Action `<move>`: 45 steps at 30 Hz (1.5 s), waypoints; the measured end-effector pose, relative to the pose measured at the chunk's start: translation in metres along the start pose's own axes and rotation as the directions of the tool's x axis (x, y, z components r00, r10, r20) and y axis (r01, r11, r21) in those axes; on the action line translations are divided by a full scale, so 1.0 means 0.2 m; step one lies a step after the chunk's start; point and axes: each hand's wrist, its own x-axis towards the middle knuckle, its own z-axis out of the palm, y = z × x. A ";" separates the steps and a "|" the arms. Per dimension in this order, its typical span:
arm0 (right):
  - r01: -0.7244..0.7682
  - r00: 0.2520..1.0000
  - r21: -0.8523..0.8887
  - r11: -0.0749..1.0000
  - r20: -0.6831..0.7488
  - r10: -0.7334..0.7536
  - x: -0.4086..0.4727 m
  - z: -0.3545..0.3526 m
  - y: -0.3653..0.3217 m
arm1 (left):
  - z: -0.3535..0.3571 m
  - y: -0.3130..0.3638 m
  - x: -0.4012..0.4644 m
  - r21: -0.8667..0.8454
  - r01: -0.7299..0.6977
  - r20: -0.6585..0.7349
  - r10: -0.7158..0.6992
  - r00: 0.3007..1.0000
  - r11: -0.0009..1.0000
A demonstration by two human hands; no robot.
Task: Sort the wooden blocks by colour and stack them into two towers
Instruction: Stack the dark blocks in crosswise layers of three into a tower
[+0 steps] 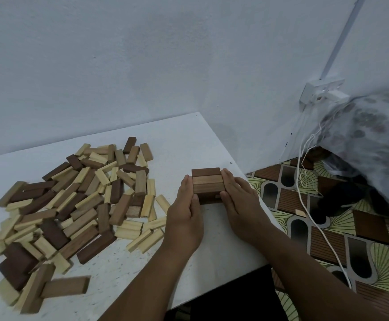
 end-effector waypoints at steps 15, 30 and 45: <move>-0.012 1.000 0.044 0.999 -0.009 0.012 -0.01 -0.01 0.00 | -0.01 0.02 -0.01 -0.045 0.037 0.006 -0.037 0.999 0.998; 0.000 1.000 0.020 1.000 -0.011 0.000 -0.02 -0.01 -0.01 | -0.01 0.03 -0.01 -0.008 0.038 0.011 -0.038 0.999 0.999; 0.000 1.000 0.008 1.000 -0.006 0.000 0.00 0.01 0.01 | 0.00 0.01 0.00 -0.037 0.029 0.003 -0.029 1.000 0.999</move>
